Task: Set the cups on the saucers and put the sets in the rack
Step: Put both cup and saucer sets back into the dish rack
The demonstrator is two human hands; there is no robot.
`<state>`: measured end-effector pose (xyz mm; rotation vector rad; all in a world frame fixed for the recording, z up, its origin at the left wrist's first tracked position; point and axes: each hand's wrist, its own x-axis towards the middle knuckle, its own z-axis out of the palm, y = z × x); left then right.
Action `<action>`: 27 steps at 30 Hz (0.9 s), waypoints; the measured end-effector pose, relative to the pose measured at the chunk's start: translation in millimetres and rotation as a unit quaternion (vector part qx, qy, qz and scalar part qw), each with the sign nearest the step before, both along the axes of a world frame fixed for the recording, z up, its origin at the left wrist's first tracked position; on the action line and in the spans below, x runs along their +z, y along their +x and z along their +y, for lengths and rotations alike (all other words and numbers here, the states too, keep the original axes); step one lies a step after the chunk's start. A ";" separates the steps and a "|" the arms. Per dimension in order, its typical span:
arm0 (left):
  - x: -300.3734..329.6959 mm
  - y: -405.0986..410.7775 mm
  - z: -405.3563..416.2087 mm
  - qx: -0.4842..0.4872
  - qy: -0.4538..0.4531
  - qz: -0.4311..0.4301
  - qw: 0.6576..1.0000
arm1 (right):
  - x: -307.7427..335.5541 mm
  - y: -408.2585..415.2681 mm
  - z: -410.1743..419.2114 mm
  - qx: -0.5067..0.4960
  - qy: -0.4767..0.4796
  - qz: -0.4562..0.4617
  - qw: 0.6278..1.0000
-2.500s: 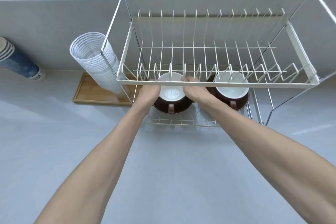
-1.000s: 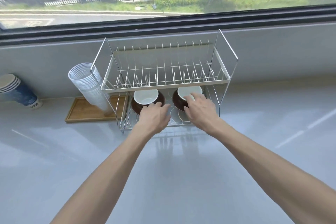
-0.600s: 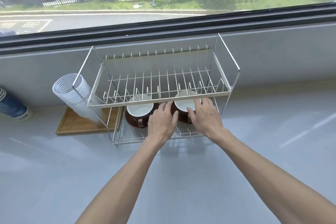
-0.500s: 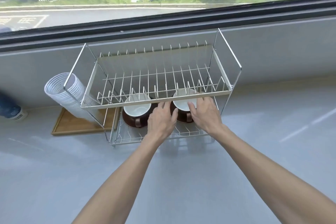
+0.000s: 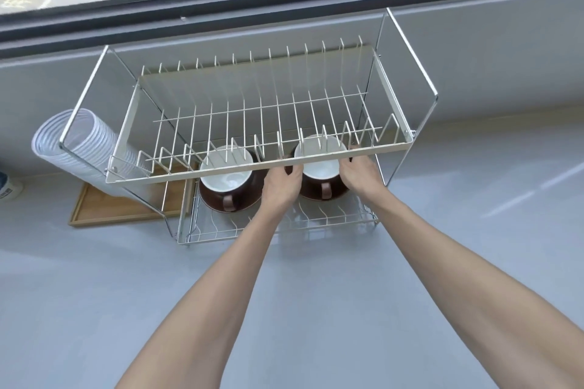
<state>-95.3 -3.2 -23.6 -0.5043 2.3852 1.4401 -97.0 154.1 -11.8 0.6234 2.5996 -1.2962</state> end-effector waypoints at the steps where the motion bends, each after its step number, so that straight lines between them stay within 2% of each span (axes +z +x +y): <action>1: -4.3 -0.7 -0.7 0.007 0.013 -0.004 1.000 | -1.1 0.3 -0.3 -0.001 0.002 -0.008 1.000; 12: -5.1 5.9 -4.7 -0.009 0.017 0.004 1.000 | -4.9 3.0 3.1 0.008 0.005 -0.025 1.000; 17: 16.5 9.0 -15.4 -0.095 -0.054 0.000 0.994 | 7.9 6.8 0.5 0.031 0.036 0.006 0.999; 21: 35.8 19.5 -36.0 -0.199 -0.115 0.083 0.970 | 27.8 14.0 -20.4 0.053 0.083 0.105 0.990; 24: 52.2 34.8 -53.8 -0.268 -0.176 0.129 0.938 | 40.6 21.3 -39.8 0.086 0.108 0.111 0.984; 25: 57.1 39.6 -60.1 -0.285 -0.191 0.137 0.929 | 43.0 22.7 -44.3 0.109 0.091 0.079 0.987; 26: 61.0 44.1 -66.7 -0.300 -0.207 0.144 0.920 | 42.4 22.7 -44.6 0.119 0.123 0.043 0.984; 27: 65.2 48.4 -73.3 -0.310 -0.229 0.151 0.910 | 34.3 20.1 -44.4 0.112 0.137 0.064 0.982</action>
